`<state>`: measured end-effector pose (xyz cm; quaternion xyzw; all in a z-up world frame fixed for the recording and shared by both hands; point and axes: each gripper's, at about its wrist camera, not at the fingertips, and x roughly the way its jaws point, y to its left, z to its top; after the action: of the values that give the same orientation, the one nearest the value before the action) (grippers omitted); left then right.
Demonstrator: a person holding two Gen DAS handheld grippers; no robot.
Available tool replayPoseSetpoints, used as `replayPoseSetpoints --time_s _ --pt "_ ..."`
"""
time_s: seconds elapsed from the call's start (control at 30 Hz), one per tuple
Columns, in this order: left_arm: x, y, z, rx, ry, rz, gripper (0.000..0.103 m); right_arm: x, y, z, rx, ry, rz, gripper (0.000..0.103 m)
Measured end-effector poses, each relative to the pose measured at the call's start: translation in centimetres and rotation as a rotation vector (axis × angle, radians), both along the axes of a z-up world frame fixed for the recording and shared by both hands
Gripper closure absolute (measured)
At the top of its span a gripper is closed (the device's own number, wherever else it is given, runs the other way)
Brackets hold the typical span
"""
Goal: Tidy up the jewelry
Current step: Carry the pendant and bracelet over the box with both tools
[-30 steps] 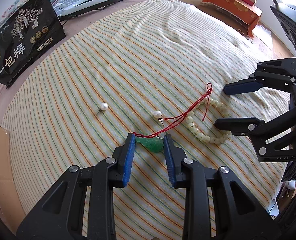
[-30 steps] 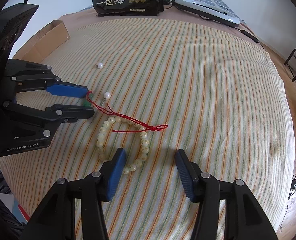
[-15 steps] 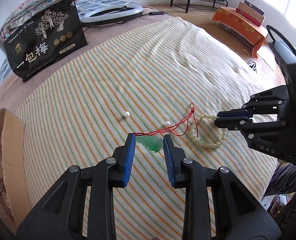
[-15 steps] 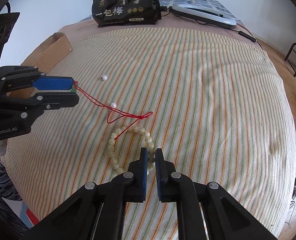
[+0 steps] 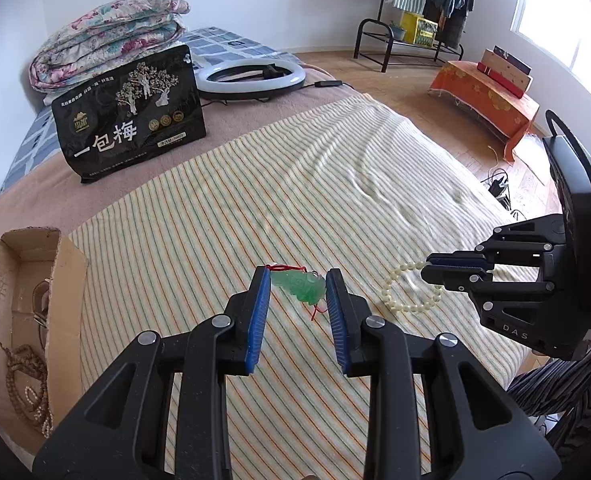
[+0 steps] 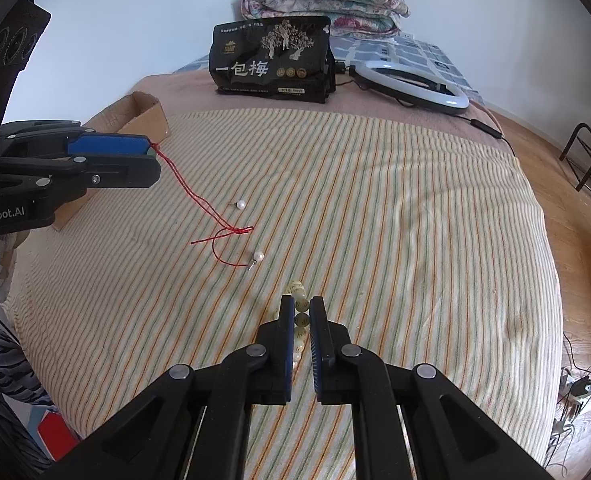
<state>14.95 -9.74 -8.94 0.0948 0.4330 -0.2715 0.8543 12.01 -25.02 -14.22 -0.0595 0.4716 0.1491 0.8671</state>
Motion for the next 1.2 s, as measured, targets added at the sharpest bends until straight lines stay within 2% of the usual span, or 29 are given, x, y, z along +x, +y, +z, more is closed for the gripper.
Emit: replayPoseSetpoints --time_s 0.3,0.67,1.2 --pt "-0.3 2.8 3.3 -0.065 -0.053 0.064 0.075 -0.1 0.4 2.7 0.019 -0.076 -0.018 0.098" --pt "-0.8 7.4 6.1 -0.099 -0.116 0.156 0.075 0.7 1.8 6.6 0.062 -0.161 -0.026 0.098" --pt "-1.7 15.2 8.1 -0.12 -0.183 0.296 0.075 3.4 8.8 10.1 0.128 -0.231 0.063 0.098"
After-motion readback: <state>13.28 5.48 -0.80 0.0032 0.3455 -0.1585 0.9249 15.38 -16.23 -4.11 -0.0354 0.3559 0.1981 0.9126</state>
